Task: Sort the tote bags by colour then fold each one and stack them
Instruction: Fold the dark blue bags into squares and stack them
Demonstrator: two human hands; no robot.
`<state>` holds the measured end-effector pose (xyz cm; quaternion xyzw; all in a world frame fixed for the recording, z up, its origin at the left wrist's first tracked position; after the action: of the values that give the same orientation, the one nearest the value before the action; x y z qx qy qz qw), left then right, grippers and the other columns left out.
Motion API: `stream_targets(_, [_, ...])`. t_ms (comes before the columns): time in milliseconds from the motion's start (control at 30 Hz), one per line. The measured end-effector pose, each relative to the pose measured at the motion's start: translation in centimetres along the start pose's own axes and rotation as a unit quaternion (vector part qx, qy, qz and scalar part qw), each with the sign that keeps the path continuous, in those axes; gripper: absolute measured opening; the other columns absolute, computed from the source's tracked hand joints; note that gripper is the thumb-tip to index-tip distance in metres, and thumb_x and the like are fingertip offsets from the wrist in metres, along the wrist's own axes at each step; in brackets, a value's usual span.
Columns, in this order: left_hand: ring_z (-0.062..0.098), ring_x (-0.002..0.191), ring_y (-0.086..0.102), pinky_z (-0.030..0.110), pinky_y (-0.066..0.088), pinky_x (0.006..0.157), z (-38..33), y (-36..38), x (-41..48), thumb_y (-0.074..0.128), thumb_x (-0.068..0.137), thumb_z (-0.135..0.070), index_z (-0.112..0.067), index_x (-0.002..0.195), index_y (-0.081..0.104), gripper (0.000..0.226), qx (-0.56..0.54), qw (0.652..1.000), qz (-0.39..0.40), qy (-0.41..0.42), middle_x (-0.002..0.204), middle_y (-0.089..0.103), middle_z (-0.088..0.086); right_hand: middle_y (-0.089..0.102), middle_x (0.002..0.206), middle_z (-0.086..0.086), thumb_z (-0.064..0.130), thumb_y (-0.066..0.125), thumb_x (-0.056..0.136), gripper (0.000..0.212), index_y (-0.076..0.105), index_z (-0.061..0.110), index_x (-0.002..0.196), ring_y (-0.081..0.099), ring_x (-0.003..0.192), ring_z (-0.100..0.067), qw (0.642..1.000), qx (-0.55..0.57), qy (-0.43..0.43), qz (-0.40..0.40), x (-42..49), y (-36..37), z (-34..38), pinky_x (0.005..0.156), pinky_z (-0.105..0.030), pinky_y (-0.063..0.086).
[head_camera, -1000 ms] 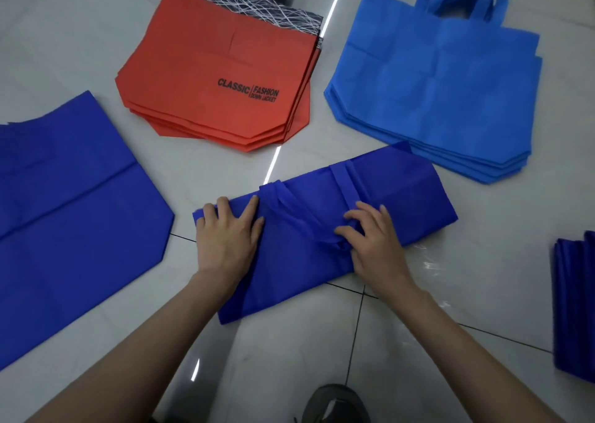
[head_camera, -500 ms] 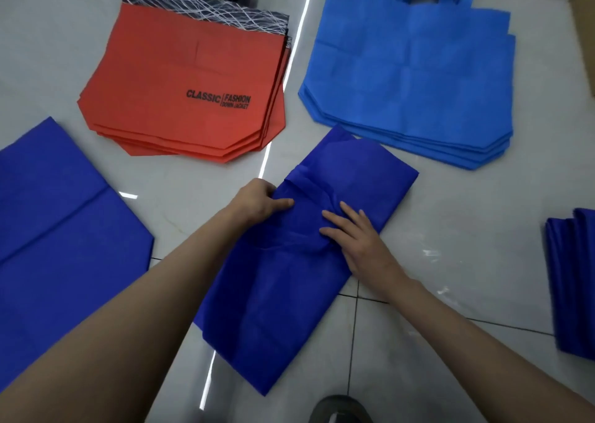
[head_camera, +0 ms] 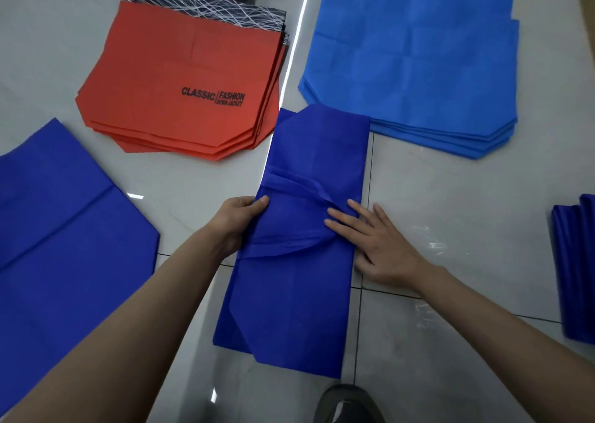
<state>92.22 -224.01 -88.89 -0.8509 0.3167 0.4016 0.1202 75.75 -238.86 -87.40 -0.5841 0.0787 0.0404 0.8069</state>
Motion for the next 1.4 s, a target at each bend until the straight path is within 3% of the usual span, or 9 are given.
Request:
stream_targets(167, [0.024,0.091,0.066,0.027,0.058,0.063,0.8,0.5,-0.4,0.053,0.095,-0.021,0.001,0.109,0.061,0.028,-0.059,0.997,0.026,-0.033,0.106,0.067,0.014,0.008,0.157,0.011,0.049,0.041,0.08,0.077,0.006,0.041,0.149,0.002,0.145,-0.024,0.999,-0.034,-0.012,-0.006,-0.6,1.1,0.9,0.113,-0.054,0.006])
stream_targets(300, [0.024,0.093,0.063,0.033,0.053,0.074,-1.8,-0.9,-1.2,0.046,0.098,-0.02,-0.013,0.114,0.057,0.02,0.129,0.982,-0.035,0.137,0.102,0.065,0.009,0.019,0.153,0.012,0.049,0.041,0.087,0.064,0.018,0.04,0.146,0.007,0.142,-0.021,0.998,0.009,0.002,-0.055,-0.1,0.8,0.5,0.11,-0.051,0.01])
stream_targets(467, [0.001,0.114,0.05,0.011,0.046,0.083,-2.6,-1.2,-3.5,0.037,0.087,0.019,-0.022,0.119,0.06,0.056,0.242,0.942,0.121,0.198,0.131,0.047,-0.013,0.011,0.151,0.028,0.049,0.034,0.089,0.054,0.015,0.056,0.139,-0.002,0.142,-0.002,0.993,0.082,0.036,-0.079,0.2,0.5,0.0,0.117,-0.035,-0.007])
stream_targets(567, [0.003,0.112,0.054,0.015,0.047,0.084,-2.8,-0.2,-4.5,0.059,0.083,-0.004,-0.025,0.112,0.064,0.036,0.224,0.943,0.152,0.192,0.124,0.055,-0.011,0.061,0.105,0.008,0.033,0.038,0.091,0.018,0.051,0.026,0.1,0.052,0.101,-0.014,0.909,0.335,0.125,-0.215,-0.1,-1.7,-0.6,0.085,-0.048,0.046])
stream_targets(767, [0.011,0.076,0.056,0.025,0.043,0.07,-3.0,1.3,-2.4,0.064,0.084,-0.042,0.006,0.092,0.064,0.049,0.078,0.983,-0.018,0.162,0.083,0.065,-0.001,0.052,0.074,0.001,0.03,0.051,0.097,0.035,0.046,0.019,0.064,0.051,0.066,-0.003,0.751,0.494,0.332,-0.285,-0.5,-2.0,-1.7,0.065,-0.018,0.042])
stream_targets(1000, [0.017,0.066,0.045,0.027,0.034,0.058,-3.6,0.9,-1.2,0.067,0.081,-0.047,-0.009,0.078,0.045,0.043,0.127,0.95,-0.244,0.149,0.071,0.048,-0.001,0.065,0.085,0.006,0.043,0.055,0.091,0.024,0.055,0.02,0.096,0.062,0.076,-0.016,0.682,0.435,0.459,-0.368,0.1,-1.5,-2.7,0.071,-0.039,0.053])
stream_targets(1167, [0.024,0.091,0.052,0.034,0.044,0.077,-4.4,2.2,-0.7,0.065,0.085,-0.036,-0.006,0.116,0.036,0.053,0.194,0.942,-0.217,0.167,0.104,0.05,0.006,0.055,0.122,-0.012,0.025,0.06,0.088,0.047,0.042,0.009,0.128,0.052,0.111,-0.033,0.732,0.248,0.507,-0.381,-0.1,-3.8,-2.4,0.093,-0.044,0.041])
stream_targets(1267, [0.024,0.089,0.055,0.035,0.046,0.074,-4.2,3.0,-1.4,0.063,0.088,-0.033,-0.008,0.117,0.037,0.046,0.256,0.927,-0.175,0.209,0.103,0.052,0.004,0.045,0.138,-0.016,0.023,0.051,0.088,0.049,0.043,0.008,0.135,0.039,0.127,-0.031,0.847,0.015,0.335,-0.413,1.2,-7.8,0.9,0.108,-0.044,0.026])
stream_targets(1400, [0.028,0.087,0.058,0.033,0.042,0.068,-1.5,3.0,-3.8,0.058,0.09,-0.036,-0.011,0.12,0.038,0.044,0.351,0.882,-0.209,0.236,0.101,0.06,0.006,0.039,0.148,-0.009,0.038,0.029,0.095,0.051,0.047,0.016,0.138,0.036,0.136,-0.03,0.949,-0.073,0.205,-0.228,4.9,-4.2,4.9,0.11,-0.047,0.021])
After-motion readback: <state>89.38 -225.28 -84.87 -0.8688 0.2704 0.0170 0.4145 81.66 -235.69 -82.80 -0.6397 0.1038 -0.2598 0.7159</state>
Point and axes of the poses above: each hand's wrist, its own x-axis towards the middle knuckle, its own y-axis out of the palm, z = x × y, the point moved 8 cm from there along x, towards the middle knuckle
